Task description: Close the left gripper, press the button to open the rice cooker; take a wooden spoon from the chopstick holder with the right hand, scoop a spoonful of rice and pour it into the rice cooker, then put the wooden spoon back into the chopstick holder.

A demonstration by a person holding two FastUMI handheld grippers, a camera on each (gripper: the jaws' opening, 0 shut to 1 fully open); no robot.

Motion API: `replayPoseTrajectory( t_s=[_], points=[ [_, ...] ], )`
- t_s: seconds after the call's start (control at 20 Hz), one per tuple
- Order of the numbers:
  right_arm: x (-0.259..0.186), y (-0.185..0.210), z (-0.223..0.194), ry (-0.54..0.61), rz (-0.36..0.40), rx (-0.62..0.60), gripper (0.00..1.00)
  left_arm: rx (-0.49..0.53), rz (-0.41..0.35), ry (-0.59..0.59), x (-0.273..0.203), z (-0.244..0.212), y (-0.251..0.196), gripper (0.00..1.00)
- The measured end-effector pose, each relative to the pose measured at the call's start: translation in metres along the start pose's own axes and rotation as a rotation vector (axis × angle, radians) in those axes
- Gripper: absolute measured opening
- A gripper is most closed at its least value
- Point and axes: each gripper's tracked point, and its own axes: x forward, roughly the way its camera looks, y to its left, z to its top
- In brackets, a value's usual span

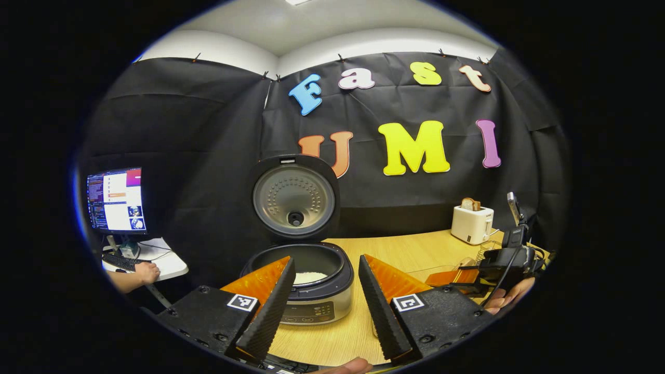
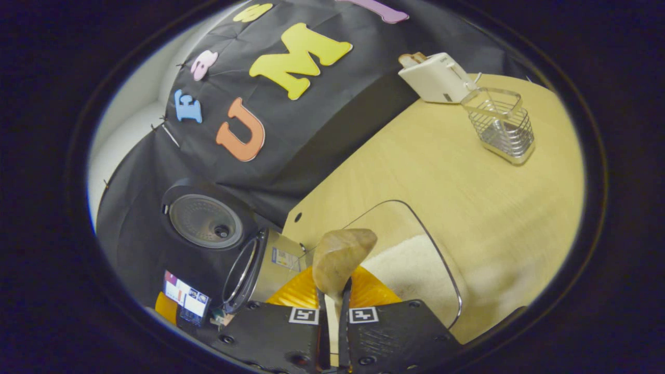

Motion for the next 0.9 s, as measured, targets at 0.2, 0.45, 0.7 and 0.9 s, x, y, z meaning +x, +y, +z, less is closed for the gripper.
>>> replayPoseTrajectory(
  t_s=[0.2, 0.45, 0.7, 0.9],
  points=[
    [-0.002, 0.003, 0.003, -0.003, 0.059, 0.115, 0.06, -0.006, 0.002, 0.011, 0.003, -0.004, 0.001, 0.79],
    [-0.013, 0.005, 0.012, -0.022, 0.124, 0.286, 0.06, -0.016, 0.01, 0.014, 0.003, -0.006, 0.005, 0.79],
    [-0.029, -0.009, 0.025, -0.058, 0.115, 0.361, 0.06, -0.015, 0.025, 0.021, 0.005, -0.009, 0.008, 0.79],
    [-0.048, -0.022, 0.054, -0.118, 0.123, 0.399, 0.06, -0.015, 0.037, 0.03, 0.008, -0.012, 0.011, 0.8]
  ],
)
